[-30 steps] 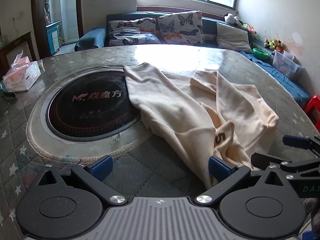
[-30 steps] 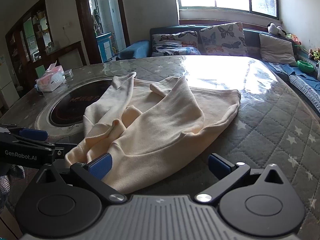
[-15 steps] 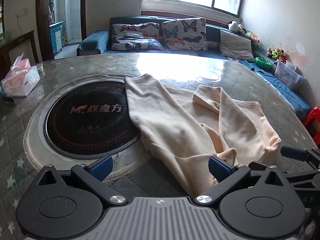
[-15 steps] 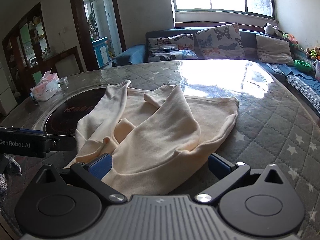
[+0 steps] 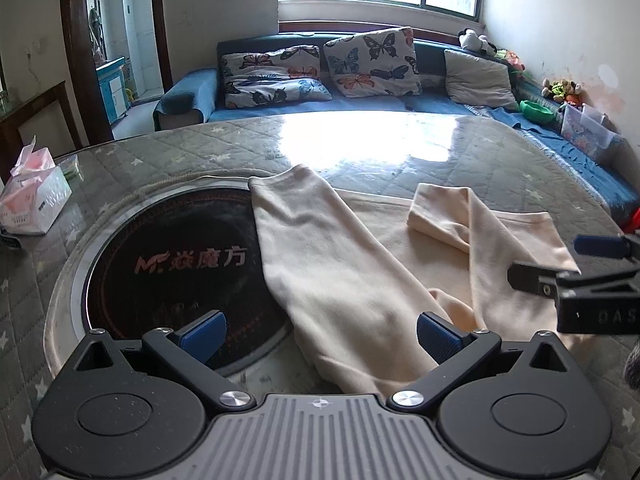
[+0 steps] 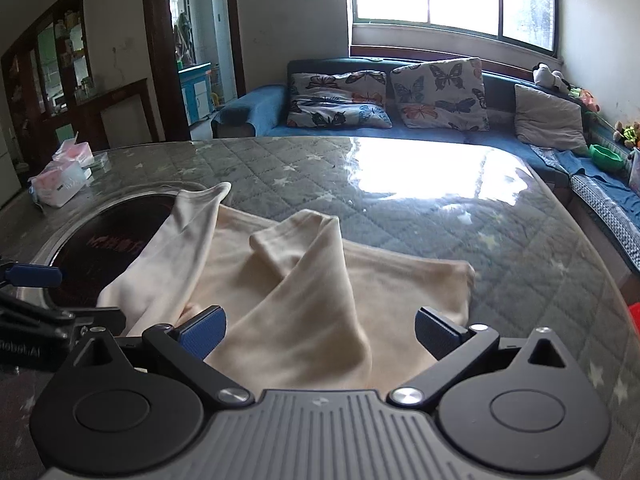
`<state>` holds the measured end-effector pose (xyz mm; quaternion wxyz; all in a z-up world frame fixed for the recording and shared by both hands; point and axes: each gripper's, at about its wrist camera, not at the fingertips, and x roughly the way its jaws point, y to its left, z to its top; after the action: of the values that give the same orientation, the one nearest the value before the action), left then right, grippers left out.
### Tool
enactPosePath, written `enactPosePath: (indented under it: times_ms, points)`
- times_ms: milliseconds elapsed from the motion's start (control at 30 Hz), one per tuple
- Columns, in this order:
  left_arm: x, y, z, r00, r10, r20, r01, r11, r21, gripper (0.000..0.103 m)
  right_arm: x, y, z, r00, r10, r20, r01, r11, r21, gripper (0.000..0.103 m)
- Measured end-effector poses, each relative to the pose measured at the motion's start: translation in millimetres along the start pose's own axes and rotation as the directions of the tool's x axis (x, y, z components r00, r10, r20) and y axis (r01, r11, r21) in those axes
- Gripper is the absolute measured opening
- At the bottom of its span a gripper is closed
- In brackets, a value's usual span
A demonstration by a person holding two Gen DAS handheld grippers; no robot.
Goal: Fold clothes
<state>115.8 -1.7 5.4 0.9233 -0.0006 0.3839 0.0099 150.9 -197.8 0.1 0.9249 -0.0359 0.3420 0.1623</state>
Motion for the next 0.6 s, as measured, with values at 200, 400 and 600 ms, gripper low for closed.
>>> enactPosePath:
  times_ms: [200,400,600]
  points:
    - [13,0,7,1.000,0.006,-0.016,-0.006,1.000,-0.002,0.103,25,-3,13,1.000,0.008,-0.020,-0.007,1.000,0.011,0.093]
    - [24,2,8,0.999,0.010,-0.039,-0.011,1.000,-0.007,0.103,47,-8,22,0.999,0.020,-0.044,-0.018,0.999,0.027,0.085]
    - [32,2,7,0.998,0.015,-0.054,-0.015,1.000,-0.005,0.103,61,-11,25,0.998,0.034,-0.060,-0.033,0.999,0.033,0.061]
